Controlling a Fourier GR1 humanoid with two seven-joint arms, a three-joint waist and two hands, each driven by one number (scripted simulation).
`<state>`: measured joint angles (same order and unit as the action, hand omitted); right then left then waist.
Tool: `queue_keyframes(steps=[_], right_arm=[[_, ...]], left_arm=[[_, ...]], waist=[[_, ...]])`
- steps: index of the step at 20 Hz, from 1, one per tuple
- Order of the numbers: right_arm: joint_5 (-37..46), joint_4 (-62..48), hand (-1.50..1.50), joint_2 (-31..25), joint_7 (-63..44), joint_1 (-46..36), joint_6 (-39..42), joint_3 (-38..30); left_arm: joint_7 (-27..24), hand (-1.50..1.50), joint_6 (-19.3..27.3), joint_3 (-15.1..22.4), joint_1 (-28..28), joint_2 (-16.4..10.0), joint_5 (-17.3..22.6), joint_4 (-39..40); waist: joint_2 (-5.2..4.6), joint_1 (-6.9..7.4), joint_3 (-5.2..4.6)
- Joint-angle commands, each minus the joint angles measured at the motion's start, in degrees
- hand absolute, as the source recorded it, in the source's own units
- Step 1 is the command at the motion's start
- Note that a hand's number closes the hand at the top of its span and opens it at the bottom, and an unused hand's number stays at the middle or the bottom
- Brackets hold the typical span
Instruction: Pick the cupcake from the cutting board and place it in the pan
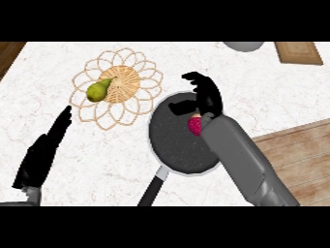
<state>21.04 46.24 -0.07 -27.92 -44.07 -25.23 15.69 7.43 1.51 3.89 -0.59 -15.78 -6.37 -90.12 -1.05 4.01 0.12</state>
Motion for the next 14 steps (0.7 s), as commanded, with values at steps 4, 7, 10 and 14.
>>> queue_keyframes(steps=[4,7,10,14], right_arm=[[-8.5,-2.3,-1.50,0.1,11.2,-4.1,-16.6,-2.0],[-11.1,-3.3,-1.50,0.1,16.6,-2.1,-22.7,-5.2],[-10.8,-0.9,-1.50,0.1,12.5,-2.7,-27.5,-6.7],[-15.0,4.2,-1.50,-4.5,19.6,6.5,-24.2,-12.9]], left_arm=[[0.0,0.00,2.9,1.3,1.3,2.8,-2.8,3.1],[2.6,0.00,2.4,0.7,1.4,2.1,-2.1,-0.1],[-0.5,0.00,0.3,-2.5,-1.3,-0.3,0.0,1.3],[0.5,0.00,1.2,-2.3,-4.3,-0.1,-0.7,-2.9]], waist=[[0.07,-0.90,-0.02],[0.34,-1.52,0.01],[0.94,-3.02,-0.11],[1.13,-3.97,-0.06]])
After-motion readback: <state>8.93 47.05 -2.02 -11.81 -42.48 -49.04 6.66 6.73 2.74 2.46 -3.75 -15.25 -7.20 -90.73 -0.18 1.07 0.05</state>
